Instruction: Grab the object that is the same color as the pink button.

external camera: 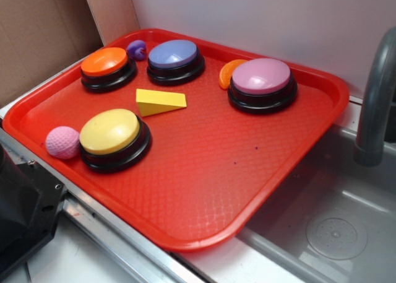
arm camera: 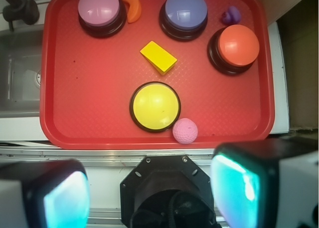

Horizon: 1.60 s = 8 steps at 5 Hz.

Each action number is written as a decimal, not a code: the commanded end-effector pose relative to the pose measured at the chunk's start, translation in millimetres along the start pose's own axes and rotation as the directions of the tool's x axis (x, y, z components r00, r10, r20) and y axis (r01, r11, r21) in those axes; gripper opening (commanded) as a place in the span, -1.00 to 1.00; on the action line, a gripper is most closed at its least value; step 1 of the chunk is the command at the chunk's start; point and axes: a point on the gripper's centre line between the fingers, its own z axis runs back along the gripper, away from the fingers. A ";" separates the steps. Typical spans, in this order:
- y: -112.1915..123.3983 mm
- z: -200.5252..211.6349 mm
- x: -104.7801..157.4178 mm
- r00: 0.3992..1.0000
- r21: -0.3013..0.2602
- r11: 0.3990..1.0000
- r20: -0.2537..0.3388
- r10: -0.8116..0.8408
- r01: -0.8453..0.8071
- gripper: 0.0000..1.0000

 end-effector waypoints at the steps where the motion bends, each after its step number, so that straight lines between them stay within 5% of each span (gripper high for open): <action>1: 0.0 0.0 0.0 1.000 0.000 1.000 0.000 0.000 0.000 1.00; 5: 38.4 -103.4 9.5 0.965 -0.009 0.975 0.146 -0.219 0.222 1.00; 8: 70.2 -156.7 -4.9 0.946 0.001 0.947 0.060 -0.320 0.320 1.00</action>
